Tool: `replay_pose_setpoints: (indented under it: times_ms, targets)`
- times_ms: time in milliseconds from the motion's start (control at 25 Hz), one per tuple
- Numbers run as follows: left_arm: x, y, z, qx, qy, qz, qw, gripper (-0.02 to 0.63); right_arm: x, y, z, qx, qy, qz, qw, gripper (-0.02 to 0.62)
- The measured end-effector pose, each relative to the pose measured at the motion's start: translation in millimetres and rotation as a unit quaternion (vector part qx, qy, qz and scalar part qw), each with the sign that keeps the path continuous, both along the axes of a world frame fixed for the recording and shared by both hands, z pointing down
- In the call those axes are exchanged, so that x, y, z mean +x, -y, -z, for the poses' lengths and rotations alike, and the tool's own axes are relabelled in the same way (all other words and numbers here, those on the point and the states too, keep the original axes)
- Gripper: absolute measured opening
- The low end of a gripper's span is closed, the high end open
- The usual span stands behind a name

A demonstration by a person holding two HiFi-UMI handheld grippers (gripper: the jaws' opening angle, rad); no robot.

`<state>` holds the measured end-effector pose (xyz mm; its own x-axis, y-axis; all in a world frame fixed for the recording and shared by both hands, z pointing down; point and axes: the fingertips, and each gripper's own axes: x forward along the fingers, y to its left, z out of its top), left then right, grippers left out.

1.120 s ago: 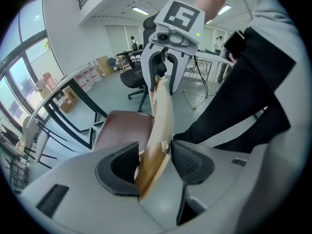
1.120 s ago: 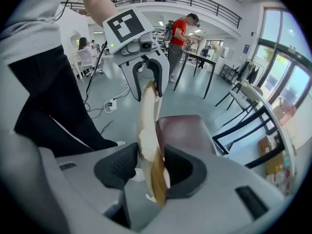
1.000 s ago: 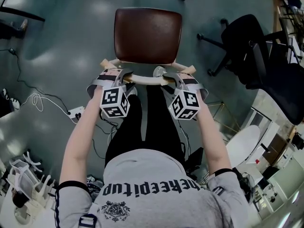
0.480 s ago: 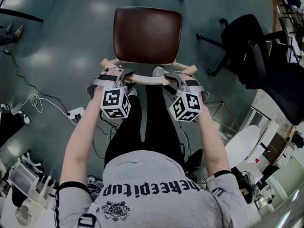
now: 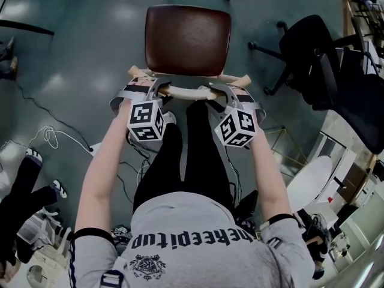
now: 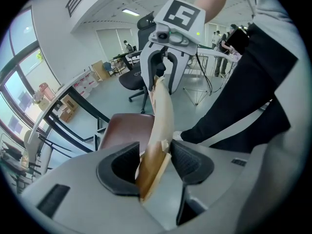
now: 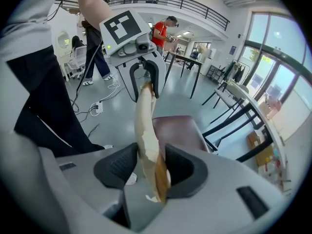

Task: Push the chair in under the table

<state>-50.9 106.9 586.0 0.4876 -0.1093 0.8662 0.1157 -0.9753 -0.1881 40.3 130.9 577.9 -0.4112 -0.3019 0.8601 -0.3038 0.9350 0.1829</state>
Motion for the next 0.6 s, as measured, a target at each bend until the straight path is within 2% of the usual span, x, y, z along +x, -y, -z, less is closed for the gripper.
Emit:
replay_pose_setpoints:
  times_ms: [600]
  targets:
    - [10,52,0,0.008,-0.002,-0.031,0.9995,0.209,8,49,-1,0.011,0.001,-0.049,0.999,0.196]
